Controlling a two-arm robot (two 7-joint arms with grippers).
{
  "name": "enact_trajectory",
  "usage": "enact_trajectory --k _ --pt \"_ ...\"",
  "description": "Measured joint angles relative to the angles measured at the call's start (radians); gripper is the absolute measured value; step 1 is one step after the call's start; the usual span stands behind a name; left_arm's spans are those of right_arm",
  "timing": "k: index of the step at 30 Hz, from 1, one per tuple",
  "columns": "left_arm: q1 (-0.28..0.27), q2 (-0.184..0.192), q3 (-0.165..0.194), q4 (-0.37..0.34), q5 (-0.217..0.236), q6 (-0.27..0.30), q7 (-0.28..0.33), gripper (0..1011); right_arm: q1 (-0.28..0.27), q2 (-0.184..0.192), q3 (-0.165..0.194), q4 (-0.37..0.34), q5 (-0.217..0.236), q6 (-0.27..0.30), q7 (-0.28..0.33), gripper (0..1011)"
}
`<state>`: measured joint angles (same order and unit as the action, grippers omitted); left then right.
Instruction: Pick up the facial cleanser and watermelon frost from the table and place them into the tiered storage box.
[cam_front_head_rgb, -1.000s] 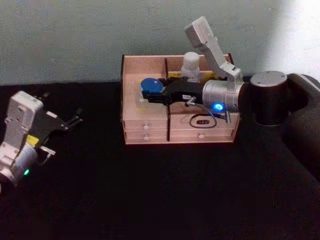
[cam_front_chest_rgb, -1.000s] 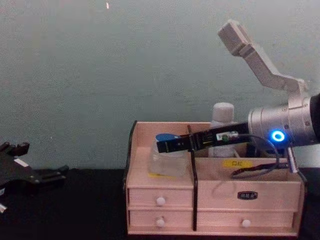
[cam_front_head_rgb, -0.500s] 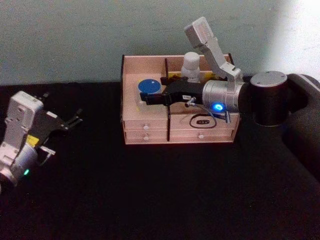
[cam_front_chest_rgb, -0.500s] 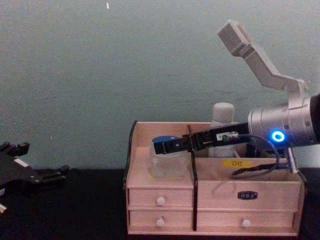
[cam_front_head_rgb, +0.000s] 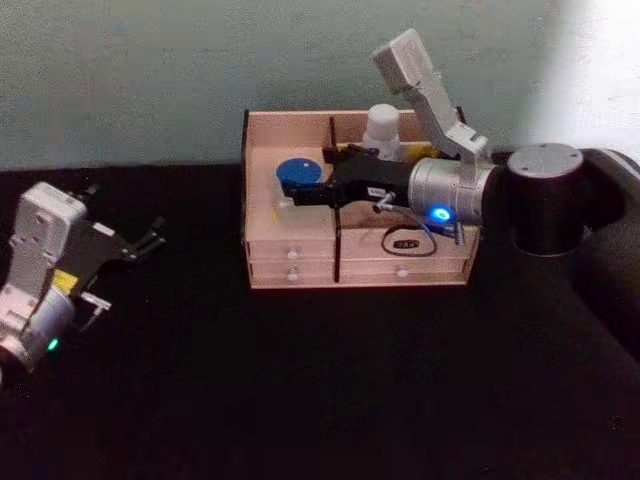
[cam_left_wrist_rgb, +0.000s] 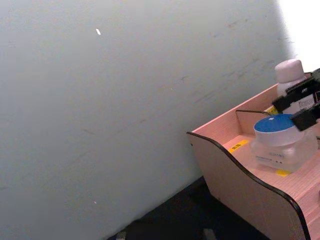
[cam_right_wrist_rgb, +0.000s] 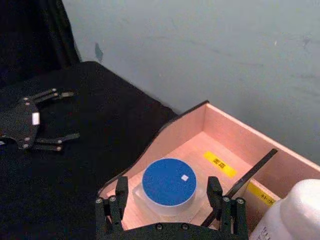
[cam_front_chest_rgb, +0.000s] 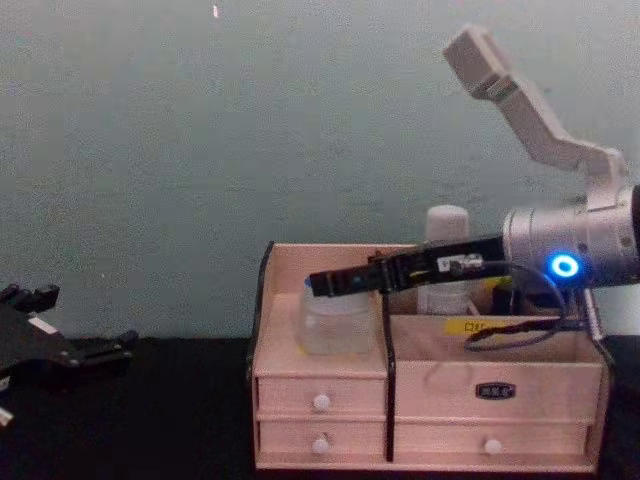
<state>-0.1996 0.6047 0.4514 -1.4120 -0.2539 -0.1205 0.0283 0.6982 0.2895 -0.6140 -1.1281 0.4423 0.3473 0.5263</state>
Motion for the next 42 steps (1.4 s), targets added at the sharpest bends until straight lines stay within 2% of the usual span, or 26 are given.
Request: enact_trajectory --k 2,4,7,10,14,17,20,21,25,26,27,28,30,33,34,37,39,40,42 --pt "0.0 0.0 0.0 0.0 0.0 0.0 0.0 1001 -0.011 0.009 0.005 -0.025 0.0 -0.001 -0.003 1003" --pt "0.0 0.0 0.0 0.0 0.0 0.0 0.0 1001 -0.038 0.036 0.019 -0.088 0.004 0.0 -0.005 1003" --pt "0.0 0.0 0.0 0.0 0.0 0.0 0.0 1001 -0.061 0.06 0.031 -0.136 0.015 0.005 -0.005 1002" --pt "0.0 0.0 0.0 0.0 0.0 0.0 0.0 1001 -0.109 0.113 0.058 -0.222 0.046 0.019 -0.001 1003" --pt "0.0 0.0 0.0 0.0 0.0 0.0 0.0 1001 -0.155 0.166 0.085 -0.291 0.074 0.03 -0.003 1002" --pt "0.0 0.0 0.0 0.0 0.0 0.0 0.0 1001 -0.225 0.239 0.132 -0.378 0.112 0.044 -0.024 1002" --pt "0.0 0.0 0.0 0.0 0.0 0.0 0.0 1001 -0.269 0.28 0.163 -0.424 0.131 0.047 -0.051 1002" --pt "0.0 0.0 0.0 0.0 0.0 0.0 0.0 1001 -0.301 0.304 0.188 -0.452 0.14 0.048 -0.076 1003" --pt "0.0 0.0 0.0 0.0 0.0 0.0 0.0 1001 -0.363 0.339 0.242 -0.5 0.149 0.04 -0.151 1003" --pt "0.0 0.0 0.0 0.0 0.0 0.0 0.0 1001 -0.391 0.346 0.27 -0.516 0.151 0.034 -0.19 1003" --pt "0.0 0.0 0.0 0.0 0.0 0.0 0.0 1001 -0.42 0.348 0.302 -0.532 0.151 0.024 -0.236 1002" --pt "0.0 0.0 0.0 0.0 0.0 0.0 0.0 1001 -0.42 0.348 0.302 -0.532 0.151 0.024 -0.236 1002" --pt "0.0 0.0 0.0 0.0 0.0 0.0 0.0 1001 -0.474 0.332 0.355 -0.551 0.12 -0.007 -0.353 1003" --pt "0.0 0.0 0.0 0.0 0.0 0.0 0.0 1001 -0.496 0.309 0.385 -0.55 0.105 -0.013 -0.423 1002" --pt "0.0 0.0 0.0 0.0 0.0 0.0 0.0 1001 -0.508 0.29 0.399 -0.546 0.087 -0.019 -0.477 1003" --pt "0.0 0.0 0.0 0.0 0.0 0.0 0.0 1001 -0.521 0.258 0.413 -0.533 0.057 -0.029 -0.549 1002" --pt "0.0 0.0 0.0 0.0 0.0 0.0 0.0 1001 -0.529 0.229 0.415 -0.515 0.013 -0.048 -0.617 1003" --pt "0.0 0.0 0.0 0.0 0.0 0.0 0.0 1002 -0.533 0.212 0.409 -0.499 -0.024 -0.066 -0.663 1003" --pt "0.0 0.0 0.0 0.0 0.0 0.0 0.0 1001 -0.534 0.197 0.403 -0.484 -0.055 -0.08 -0.696 1002"
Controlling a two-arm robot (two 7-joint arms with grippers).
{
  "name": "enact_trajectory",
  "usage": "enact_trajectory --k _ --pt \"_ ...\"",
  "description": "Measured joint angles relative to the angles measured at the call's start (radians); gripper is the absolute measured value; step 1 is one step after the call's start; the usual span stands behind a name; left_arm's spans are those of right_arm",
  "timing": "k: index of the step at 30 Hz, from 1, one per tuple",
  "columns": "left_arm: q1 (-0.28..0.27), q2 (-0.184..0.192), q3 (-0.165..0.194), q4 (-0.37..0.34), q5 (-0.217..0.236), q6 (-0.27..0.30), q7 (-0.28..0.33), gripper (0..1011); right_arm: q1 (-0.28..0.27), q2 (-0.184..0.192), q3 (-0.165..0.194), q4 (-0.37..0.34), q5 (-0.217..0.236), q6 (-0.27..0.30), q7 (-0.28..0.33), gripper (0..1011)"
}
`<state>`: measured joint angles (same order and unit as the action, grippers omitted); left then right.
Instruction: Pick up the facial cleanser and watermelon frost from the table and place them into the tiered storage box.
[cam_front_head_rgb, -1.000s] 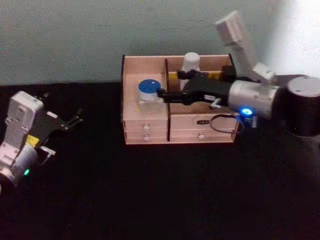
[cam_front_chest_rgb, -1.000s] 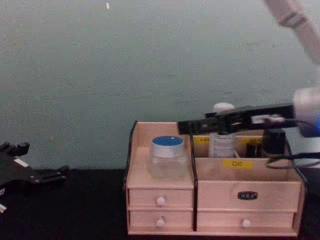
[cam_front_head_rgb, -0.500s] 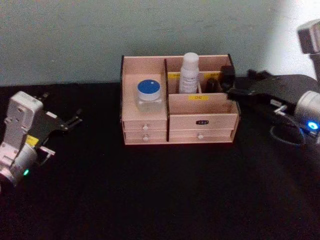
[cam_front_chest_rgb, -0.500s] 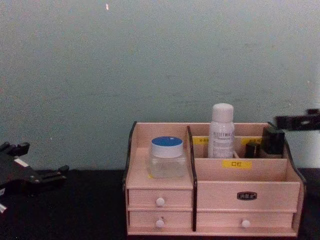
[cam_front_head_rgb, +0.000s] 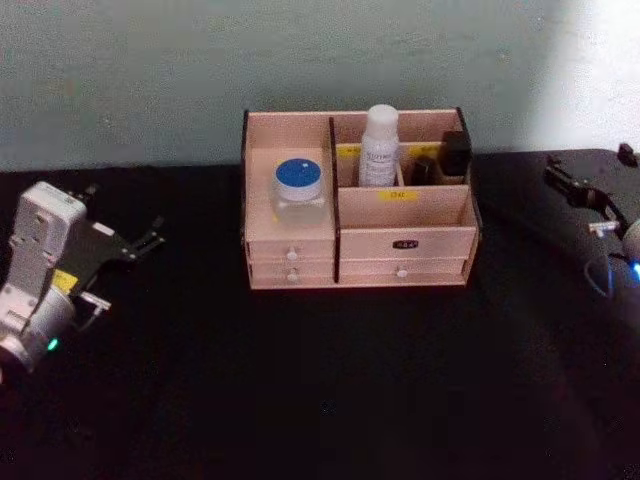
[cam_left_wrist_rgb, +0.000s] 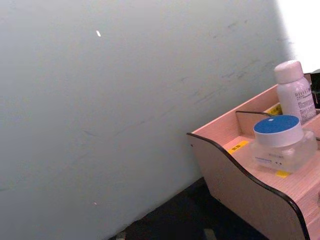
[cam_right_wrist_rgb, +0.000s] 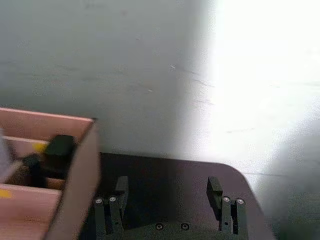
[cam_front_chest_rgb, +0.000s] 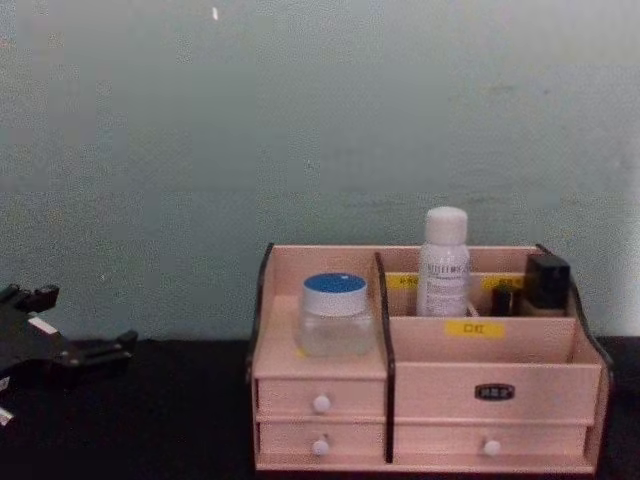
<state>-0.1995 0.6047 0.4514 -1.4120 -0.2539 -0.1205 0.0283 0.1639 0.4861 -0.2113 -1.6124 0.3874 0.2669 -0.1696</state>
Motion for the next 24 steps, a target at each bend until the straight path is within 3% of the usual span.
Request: enact_trajectory --k 8,17,24 --pt "0.0 0.0 0.0 0.0 0.0 0.0 0.0 1001 -0.005 -0.069 -0.038 0.102 -0.117 -0.048 -0.112 1003" --pt "0.0 0.0 0.0 0.0 0.0 0.0 0.0 1001 -0.006 -0.102 -0.037 0.159 -0.155 -0.059 -0.13 1003" --pt "0.0 0.0 0.0 0.0 0.0 0.0 0.0 1001 -0.005 -0.099 -0.038 0.156 -0.154 -0.059 -0.129 1002"
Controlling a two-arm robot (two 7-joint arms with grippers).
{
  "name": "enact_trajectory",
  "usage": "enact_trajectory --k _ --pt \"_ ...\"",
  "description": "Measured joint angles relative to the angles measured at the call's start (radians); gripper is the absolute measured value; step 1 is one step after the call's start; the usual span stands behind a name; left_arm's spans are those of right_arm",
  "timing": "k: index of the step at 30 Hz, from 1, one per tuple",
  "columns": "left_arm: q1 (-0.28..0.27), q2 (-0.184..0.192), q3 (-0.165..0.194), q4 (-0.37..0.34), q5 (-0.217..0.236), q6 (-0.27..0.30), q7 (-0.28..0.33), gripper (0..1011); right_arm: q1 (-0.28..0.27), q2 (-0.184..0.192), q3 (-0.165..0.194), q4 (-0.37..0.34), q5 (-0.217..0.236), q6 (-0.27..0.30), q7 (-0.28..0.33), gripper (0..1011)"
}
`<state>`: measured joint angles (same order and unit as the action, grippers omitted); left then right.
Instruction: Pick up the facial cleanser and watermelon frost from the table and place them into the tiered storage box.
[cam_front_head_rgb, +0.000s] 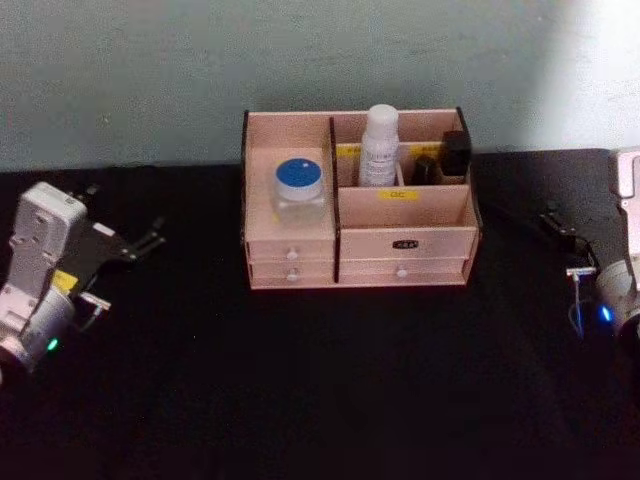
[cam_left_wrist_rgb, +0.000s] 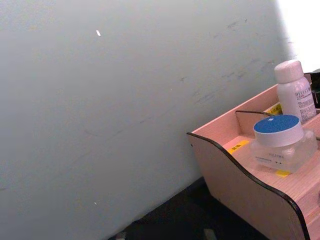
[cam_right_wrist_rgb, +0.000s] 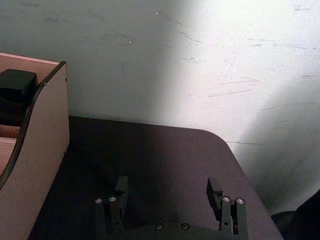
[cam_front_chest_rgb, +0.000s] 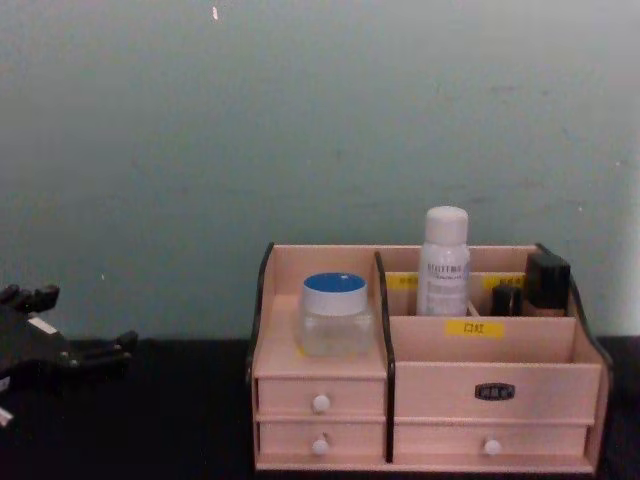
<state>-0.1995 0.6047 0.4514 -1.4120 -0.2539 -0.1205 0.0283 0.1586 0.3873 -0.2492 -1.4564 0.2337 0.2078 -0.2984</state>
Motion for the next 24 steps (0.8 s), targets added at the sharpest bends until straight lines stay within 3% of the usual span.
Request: enact_trajectory --k 24 --pt "0.0 0.0 0.0 0.0 0.0 0.0 0.0 1001 0.001 0.004 -0.002 -0.006 0.005 0.002 0.004 1003"
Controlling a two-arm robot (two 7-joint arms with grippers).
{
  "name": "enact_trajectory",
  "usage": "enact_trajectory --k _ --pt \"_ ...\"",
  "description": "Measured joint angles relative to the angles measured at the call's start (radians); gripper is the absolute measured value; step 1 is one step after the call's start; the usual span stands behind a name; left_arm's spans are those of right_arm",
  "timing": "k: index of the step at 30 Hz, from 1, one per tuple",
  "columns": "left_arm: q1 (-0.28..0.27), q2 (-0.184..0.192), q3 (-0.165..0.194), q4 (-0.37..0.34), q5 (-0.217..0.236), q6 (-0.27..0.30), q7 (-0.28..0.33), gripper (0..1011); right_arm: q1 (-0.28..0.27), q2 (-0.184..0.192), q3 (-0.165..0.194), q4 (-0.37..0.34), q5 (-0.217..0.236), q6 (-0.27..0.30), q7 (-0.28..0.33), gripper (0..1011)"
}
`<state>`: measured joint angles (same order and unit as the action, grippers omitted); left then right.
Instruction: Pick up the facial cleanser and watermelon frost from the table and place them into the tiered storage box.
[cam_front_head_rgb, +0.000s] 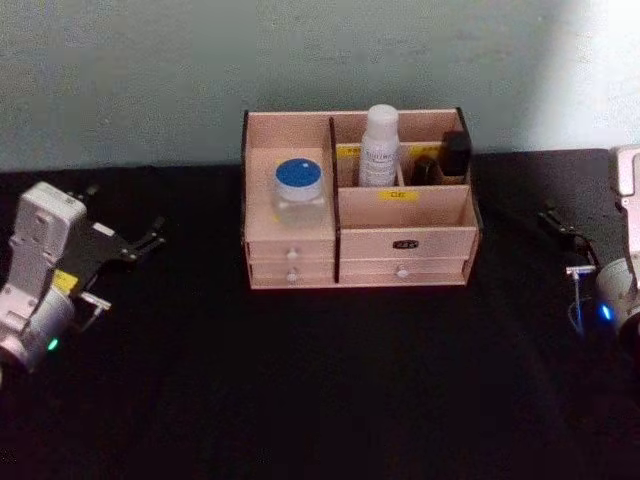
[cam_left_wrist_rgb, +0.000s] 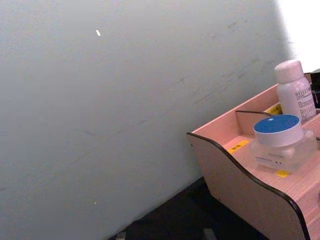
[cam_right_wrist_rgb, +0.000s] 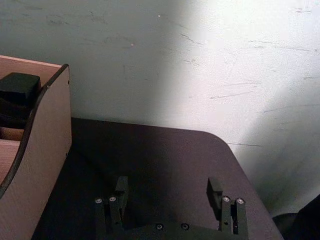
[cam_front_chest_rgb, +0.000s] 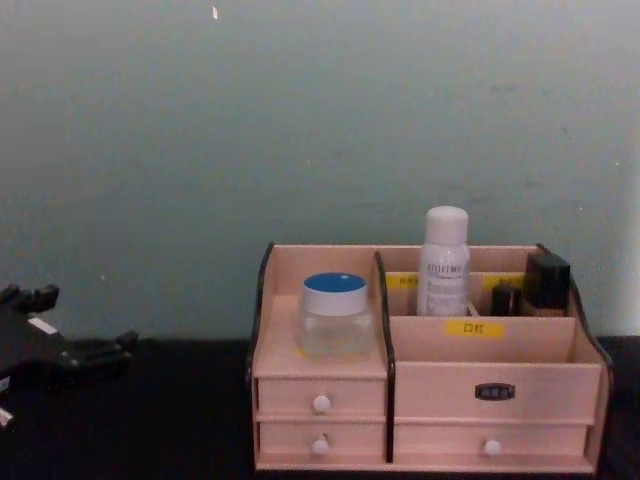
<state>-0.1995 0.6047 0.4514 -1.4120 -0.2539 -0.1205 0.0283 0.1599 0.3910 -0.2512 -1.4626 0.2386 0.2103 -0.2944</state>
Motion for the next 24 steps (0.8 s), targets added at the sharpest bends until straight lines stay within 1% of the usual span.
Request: enact_trajectory --k 24 --pt "0.0 0.0 0.0 0.0 0.0 0.0 0.0 1001 0.0 0.001 0.0 -0.001 0.001 0.001 0.001 1003"
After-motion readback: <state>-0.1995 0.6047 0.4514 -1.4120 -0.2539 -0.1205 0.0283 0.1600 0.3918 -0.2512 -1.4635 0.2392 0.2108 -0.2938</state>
